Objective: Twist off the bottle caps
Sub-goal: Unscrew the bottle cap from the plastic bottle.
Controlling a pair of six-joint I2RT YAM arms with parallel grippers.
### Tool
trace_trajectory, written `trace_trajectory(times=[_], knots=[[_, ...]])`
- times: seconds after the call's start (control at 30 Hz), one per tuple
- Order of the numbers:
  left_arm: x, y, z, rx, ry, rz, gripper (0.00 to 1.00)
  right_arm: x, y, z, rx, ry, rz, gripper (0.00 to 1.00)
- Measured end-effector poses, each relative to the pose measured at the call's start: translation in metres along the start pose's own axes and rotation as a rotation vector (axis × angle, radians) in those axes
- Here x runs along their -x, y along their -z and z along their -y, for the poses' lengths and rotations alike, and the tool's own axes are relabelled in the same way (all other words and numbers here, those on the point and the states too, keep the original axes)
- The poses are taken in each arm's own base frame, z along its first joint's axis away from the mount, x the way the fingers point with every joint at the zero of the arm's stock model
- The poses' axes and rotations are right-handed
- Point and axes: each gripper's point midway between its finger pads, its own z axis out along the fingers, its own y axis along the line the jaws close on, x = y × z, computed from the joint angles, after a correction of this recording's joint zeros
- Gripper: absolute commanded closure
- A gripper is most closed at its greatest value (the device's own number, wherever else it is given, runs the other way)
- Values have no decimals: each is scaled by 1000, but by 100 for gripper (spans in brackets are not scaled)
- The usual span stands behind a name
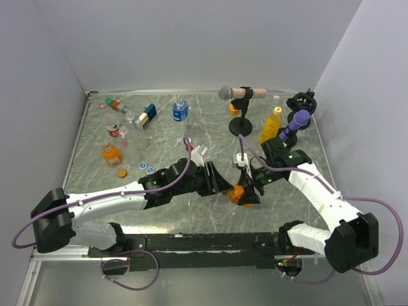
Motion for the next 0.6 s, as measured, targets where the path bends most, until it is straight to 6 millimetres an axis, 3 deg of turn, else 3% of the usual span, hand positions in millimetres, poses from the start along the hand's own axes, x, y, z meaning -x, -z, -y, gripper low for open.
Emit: trace_trajectory(times=[0.13,0.17,0.2,0.23,0.3,0.37,0.5,0.6], knots=[[-1,-3,-3,30,73,4,93,-4,0,1,-5,-7,-11,92],[-1,-3,-4,35,81,4,85,-4,0,1,-5,-8,-11,92],[0,-3,-4,38,89,10,70,-4,0,1,-5,-7,-11,92],[0,-2,-4,38,92,14,50,-4,0,1,-6,-6,-10,92],[1,0,-3,35,95,25,27,-2,-1,1,-3,-3,-2,92],[2,6,-6,27,97,39,14,0,-1,2,-2,9,9,92],[-3,25,-15,-15,62,57,1,1,-1,2,-1,14,15,92],[-8,41,-20,-76,-20,68,1,2,-1,3,-1,17,18,92]])
